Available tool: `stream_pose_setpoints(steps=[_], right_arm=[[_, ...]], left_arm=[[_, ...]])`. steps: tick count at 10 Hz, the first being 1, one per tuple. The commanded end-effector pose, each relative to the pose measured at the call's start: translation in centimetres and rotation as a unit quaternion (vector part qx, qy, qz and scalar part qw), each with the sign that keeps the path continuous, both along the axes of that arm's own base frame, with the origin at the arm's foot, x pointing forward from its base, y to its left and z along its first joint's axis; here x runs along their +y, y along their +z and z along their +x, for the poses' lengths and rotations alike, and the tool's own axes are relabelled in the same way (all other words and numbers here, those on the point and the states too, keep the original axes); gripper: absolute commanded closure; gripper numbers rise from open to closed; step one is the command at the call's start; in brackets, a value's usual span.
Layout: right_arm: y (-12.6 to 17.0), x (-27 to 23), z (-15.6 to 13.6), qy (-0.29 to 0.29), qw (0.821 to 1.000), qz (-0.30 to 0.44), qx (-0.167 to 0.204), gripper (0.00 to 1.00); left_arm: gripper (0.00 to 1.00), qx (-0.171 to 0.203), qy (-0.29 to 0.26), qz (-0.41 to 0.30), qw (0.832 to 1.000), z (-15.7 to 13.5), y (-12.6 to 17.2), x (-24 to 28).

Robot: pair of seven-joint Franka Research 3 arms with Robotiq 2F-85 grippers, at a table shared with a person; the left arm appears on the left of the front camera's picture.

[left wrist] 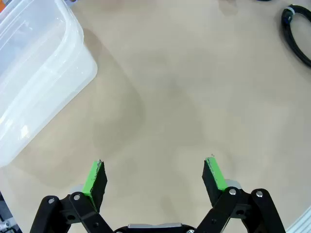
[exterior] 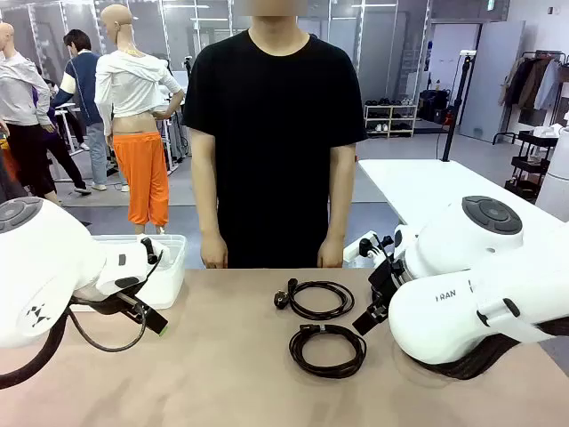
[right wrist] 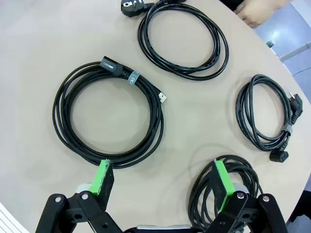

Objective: Organize and store the cables.
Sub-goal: Place the Power Cable into the Organizing box.

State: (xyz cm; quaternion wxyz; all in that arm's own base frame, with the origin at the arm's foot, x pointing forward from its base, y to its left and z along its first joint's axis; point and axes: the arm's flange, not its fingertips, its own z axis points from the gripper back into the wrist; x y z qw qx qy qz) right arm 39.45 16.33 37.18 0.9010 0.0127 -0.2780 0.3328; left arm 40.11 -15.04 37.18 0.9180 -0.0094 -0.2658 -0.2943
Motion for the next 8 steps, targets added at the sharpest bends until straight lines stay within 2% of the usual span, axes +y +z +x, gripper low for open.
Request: stream_pose_setpoints(steps=[1,8], right_arm=[[0.0,0.0,0.0,0.0,1.0,0.0,0.0,0.0],[0.0,0.0,0.0,0.0,1.0,0.0,0.0,0.0]], left_arm=[[0.0,0.0,0.0,0.0,1.0,-0.01,0.0,-0.03],[0.0,0.0,0.0,0.0,1.0,-0.01,0.0,-0.03]])
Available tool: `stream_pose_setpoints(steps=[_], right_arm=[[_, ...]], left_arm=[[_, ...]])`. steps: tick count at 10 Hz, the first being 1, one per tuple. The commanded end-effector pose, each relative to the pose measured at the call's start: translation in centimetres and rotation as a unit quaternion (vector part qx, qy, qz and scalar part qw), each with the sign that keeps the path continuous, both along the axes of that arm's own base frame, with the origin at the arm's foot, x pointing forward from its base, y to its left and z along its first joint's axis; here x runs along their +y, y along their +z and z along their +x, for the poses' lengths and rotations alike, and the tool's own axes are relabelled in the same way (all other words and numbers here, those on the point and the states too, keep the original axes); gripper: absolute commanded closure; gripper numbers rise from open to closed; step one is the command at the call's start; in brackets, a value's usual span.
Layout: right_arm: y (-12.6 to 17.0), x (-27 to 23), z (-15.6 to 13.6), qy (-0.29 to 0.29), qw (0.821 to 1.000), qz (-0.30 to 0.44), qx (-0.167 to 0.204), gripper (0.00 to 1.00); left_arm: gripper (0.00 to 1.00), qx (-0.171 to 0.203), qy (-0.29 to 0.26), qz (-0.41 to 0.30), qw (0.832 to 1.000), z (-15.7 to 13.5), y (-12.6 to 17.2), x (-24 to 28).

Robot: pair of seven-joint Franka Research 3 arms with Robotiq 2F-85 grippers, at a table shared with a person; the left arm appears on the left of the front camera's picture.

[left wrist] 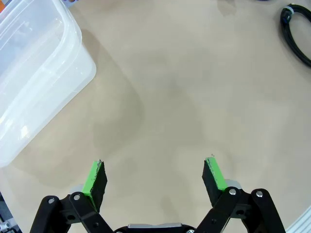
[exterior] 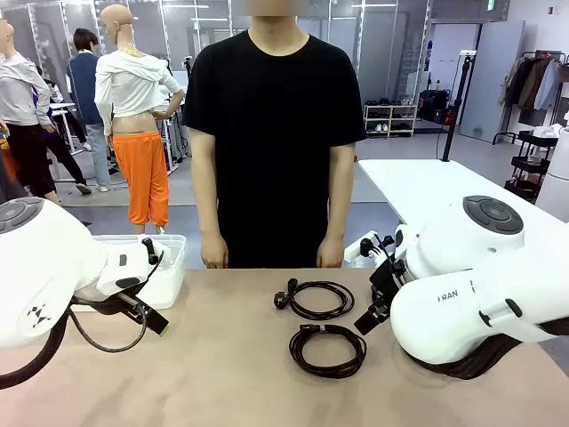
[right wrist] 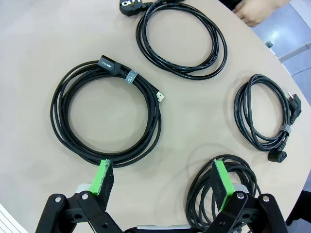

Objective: Organize and store the cables.
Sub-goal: Place the Power Cable into the Organizing box.

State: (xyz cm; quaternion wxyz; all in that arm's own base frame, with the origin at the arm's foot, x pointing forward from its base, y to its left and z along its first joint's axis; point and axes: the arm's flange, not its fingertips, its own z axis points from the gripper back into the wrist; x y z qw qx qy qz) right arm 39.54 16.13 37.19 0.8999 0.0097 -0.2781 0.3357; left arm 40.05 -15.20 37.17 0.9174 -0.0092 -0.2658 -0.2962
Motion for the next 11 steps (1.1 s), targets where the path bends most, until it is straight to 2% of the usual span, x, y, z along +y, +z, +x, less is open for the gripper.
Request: stream_pose_setpoints(steps=[1,2,3,4,5,6,7,8,10,11], right_arm=[[0.0,0.2,-0.1,-0.002,1.0,0.003,0.001,0.0],[0.0,0.0,0.0,0.0,1.0,0.0,0.0,0.0],[3.0,-1.9,1.0,-0.001,0.999,0.044,-0.007,0.0],[5.7,-4.0,1.5,0.052,0.997,0.048,0.01,0.0],[8.6,-6.7,1.8,0.073,0.994,0.081,0.019,0.0],[10.8,-9.7,1.6,0.119,0.987,0.107,0.019,0.0],[12.3,-13.2,0.7,0.145,0.984,0.104,0.024,0.0],[12.8,-16.2,-0.5,0.146,0.983,0.107,0.036,0.0],[13.1,-22.2,-4.4,0.123,0.983,0.132,0.029,0.0],[12.7,-25.2,-7.0,0.102,0.983,0.15,0.014,0.0]], left_arm=[[0.0,0.0,0.002,-0.001,1.0,0.0,0.0,0.1],[0.0,0.0,0.0,0.0,1.0,0.0,0.0,0.0],[0.0,0.006,-0.036,-0.051,0.998,0.8,3.4,0.9],[0.0,-0.004,-0.049,-0.057,0.997,1.5,5.9,2.7],[0.0,-0.017,-0.063,-0.085,0.994,1.9,8.2,5.1],[0.0,-0.035,-0.098,-0.098,0.99,1.9,9.9,7.9],[0.0,-0.048,-0.137,-0.083,0.986,1.4,11.4,11.5],[0.0,-0.051,-0.163,-0.098,0.98,0.5,12.8,15.0],[0.0,-0.061,-0.185,-0.103,0.975,-2.1,14.0,21.4],[0.0,-0.083,-0.18,-0.114,0.974,-3.9,14.3,24.5]])
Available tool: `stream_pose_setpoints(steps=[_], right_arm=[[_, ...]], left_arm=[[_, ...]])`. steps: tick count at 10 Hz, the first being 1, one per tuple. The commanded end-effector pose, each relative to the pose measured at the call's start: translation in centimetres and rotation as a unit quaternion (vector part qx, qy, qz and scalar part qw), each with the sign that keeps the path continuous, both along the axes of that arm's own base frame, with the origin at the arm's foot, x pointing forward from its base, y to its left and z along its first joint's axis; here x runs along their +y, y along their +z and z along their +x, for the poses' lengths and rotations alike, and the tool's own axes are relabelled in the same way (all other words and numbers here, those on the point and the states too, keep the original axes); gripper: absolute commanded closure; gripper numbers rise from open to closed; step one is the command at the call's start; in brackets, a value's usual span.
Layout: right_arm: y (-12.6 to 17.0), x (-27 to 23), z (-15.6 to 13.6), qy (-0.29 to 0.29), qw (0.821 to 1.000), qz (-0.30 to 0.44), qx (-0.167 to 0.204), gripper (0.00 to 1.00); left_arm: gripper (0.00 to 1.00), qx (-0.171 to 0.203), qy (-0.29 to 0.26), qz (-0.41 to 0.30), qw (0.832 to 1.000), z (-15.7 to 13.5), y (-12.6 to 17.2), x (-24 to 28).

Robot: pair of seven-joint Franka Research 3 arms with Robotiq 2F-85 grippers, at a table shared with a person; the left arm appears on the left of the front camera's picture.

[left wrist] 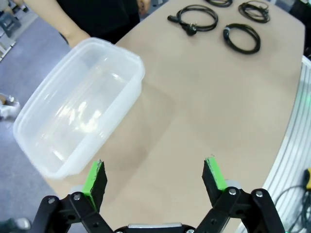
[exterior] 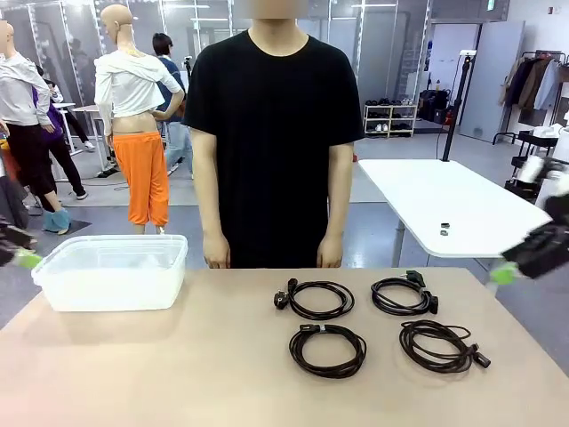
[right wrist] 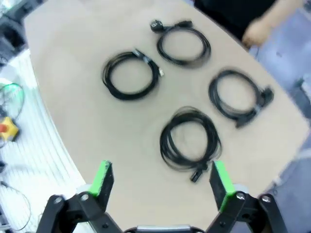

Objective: Organize and store the cables.
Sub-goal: Place the Power Cable into the Organizing box.

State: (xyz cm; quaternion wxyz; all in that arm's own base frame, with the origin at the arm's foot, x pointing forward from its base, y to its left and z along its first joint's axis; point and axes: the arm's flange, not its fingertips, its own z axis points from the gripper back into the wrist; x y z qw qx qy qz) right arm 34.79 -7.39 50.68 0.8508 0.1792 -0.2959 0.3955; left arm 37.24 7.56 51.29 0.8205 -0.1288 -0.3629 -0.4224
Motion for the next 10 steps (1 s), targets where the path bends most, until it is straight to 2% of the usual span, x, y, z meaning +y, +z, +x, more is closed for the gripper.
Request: stream_pose_setpoints(steps=[1,2,3,5,6,7,10], right_arm=[[-1.3,-3.5,-4.6,-0.032,0.999,0.017,-0.013,0.0],[-1.9,-4.9,-6.4,-0.047,0.999,0.009,-0.01,0.0],[-2.1,-6.2,-7.9,-0.068,0.998,0.011,-0.007,0.0],[-1.9,-7.4,-9.6,-0.102,0.994,0.021,-0.015,0.0],[-2.3,-7.3,-9.0,-0.108,0.994,0.025,-0.013,0.0],[0.4,-9.5,-7.3,-0.101,0.995,0.02,-0.008,0.0],[0.4,-9.5,-7.3,-0.101,0.995,0.02,-0.008,0.0]], left_arm=[[0.0,-0.031,0.011,-0.031,0.999,-2.7,0.9,4.1],[0.0,-0.056,0.039,-0.048,0.996,-3.5,1.2,6.0],[0.0,-0.064,0.065,-0.04,0.995,-4.1,1.4,7.5],[0.0,-0.057,0.108,-0.027,0.992,-5.1,1.5,9.6],[0.0,-0.051,0.121,-0.03,0.991,-4.6,1.1,9.3],[0.0,-0.055,0.095,-0.034,0.993,-5.5,2.0,10.2],[0.0,-0.055,0.095,-0.034,0.993,-5.5,2.0,10.2]])
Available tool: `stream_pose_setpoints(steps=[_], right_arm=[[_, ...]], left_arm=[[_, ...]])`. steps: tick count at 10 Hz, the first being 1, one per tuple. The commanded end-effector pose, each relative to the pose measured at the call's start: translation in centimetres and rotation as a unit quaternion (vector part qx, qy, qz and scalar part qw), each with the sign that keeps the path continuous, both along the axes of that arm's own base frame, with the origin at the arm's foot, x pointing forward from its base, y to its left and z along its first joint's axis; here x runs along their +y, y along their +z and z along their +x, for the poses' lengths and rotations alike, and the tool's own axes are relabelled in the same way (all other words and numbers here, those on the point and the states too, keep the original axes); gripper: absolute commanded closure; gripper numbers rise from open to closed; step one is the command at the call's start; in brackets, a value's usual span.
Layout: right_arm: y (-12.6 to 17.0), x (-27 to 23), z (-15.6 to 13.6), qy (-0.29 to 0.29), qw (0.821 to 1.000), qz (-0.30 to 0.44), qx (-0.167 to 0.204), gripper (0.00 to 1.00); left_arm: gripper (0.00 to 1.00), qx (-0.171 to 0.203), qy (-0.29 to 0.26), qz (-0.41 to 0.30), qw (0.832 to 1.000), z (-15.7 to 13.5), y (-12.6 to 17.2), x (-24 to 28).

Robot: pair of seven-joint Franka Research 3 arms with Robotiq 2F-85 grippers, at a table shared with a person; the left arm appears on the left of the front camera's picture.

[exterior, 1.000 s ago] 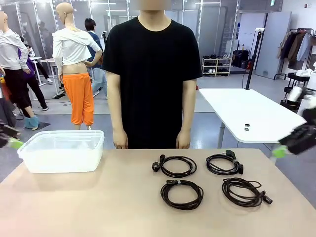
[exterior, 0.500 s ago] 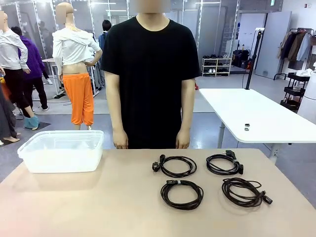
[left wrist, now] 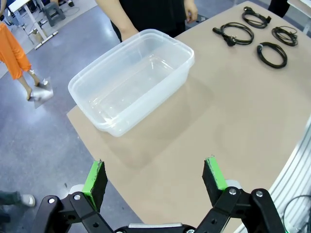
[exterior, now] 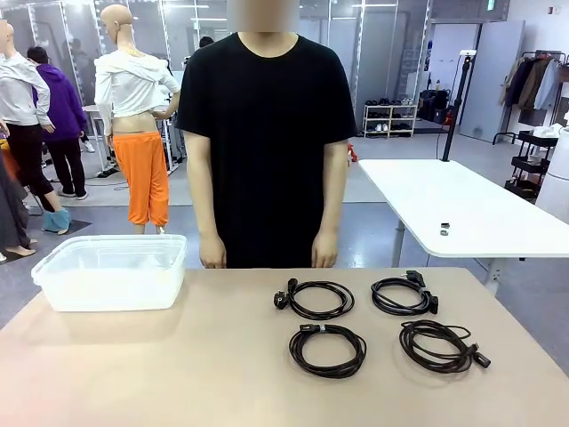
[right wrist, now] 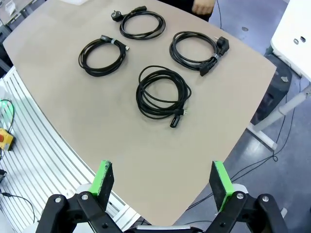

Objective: Organize and store the cables.
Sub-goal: Place the Power Cable into the Organizing box.

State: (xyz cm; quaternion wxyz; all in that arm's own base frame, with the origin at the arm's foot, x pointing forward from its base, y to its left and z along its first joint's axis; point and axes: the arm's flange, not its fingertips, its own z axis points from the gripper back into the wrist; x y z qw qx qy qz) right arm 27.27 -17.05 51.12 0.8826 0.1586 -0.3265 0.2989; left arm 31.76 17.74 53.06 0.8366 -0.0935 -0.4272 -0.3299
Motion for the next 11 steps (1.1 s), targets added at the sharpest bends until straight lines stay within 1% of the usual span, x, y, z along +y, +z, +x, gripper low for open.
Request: stream_pose_setpoints(steps=[1,11], right_arm=[[-0.01,0.15,0.22,0.006,1.0,0.002,-0.001,0.0],[-0.01,0.15,0.22,0.006,1.0,0.002,-0.001,0.0]], left_arm=[[0.0,-0.006,-0.008,-0.004,1.0,0.01,0.2,0.02],[0.0,-0.006,-0.008,-0.004,1.0,0.01,0.2,0.02]])
